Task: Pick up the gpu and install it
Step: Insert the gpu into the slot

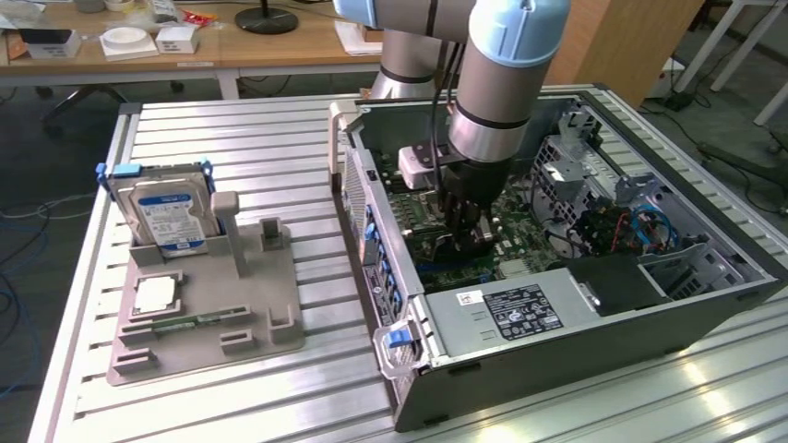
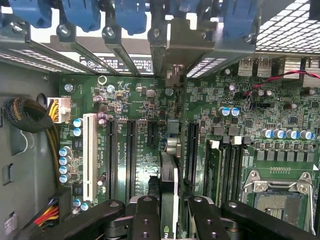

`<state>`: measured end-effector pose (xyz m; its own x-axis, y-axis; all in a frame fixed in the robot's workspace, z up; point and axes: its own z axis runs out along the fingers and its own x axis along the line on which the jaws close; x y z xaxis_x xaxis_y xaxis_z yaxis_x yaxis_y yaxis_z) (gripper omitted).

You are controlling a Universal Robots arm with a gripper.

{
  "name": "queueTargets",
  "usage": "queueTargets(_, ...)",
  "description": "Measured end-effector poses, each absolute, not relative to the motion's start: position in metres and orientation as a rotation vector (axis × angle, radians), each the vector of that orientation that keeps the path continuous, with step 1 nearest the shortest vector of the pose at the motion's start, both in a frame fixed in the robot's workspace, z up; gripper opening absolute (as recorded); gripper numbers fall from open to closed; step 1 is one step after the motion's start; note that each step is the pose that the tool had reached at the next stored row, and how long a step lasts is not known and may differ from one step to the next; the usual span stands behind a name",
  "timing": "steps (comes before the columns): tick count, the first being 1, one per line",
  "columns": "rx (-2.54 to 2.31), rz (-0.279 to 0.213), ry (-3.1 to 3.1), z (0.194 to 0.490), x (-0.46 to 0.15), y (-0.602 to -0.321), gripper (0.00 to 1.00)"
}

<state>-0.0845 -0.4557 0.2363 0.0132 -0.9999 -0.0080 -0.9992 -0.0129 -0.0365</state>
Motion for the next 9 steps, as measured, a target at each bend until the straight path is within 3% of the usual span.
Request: queueTargets(9,-2.213,-0.031,2.185,0.2348,-0.0846,-0.4557,0.27)
